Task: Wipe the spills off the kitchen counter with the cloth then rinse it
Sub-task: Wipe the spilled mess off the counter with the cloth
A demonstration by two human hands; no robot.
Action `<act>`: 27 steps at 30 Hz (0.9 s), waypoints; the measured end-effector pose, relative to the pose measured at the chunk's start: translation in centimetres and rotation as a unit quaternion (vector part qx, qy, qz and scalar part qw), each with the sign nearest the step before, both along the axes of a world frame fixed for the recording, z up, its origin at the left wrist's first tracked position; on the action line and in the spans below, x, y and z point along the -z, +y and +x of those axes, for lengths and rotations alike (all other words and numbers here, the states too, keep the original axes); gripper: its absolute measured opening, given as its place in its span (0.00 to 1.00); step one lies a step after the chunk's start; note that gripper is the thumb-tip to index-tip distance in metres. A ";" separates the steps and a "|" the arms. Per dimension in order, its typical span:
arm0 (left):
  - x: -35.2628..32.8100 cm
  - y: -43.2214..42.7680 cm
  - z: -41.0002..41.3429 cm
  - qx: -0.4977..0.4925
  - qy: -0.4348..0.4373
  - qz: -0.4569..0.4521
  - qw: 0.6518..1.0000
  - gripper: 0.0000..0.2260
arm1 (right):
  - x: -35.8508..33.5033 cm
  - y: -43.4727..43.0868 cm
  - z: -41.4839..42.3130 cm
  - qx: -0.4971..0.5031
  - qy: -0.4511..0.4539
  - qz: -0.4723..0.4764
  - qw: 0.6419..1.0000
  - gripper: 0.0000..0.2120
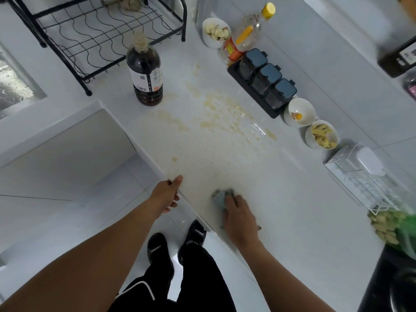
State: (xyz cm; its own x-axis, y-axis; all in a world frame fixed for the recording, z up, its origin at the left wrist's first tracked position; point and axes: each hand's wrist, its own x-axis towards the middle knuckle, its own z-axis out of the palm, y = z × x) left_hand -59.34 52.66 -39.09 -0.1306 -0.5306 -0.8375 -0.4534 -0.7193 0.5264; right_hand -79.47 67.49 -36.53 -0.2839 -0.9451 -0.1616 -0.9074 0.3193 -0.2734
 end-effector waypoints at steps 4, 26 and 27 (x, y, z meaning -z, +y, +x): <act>-0.2 -0.5 0.1 -0.060 0.003 -0.013 0.998 0.25 | -0.2 -0.9 -5.0 -0.194 -0.003 0.036 0.980 0.20; -0.1 -9.4 1.7 -0.200 -0.100 -0.003 0.975 0.35 | 2.1 -15.0 -24.8 0.114 0.038 -0.014 0.993 0.20; -0.2 -9.5 1.7 -0.198 -0.101 -0.003 0.975 0.35 | 2.1 -15.1 -24.7 0.189 0.029 -0.018 0.981 0.20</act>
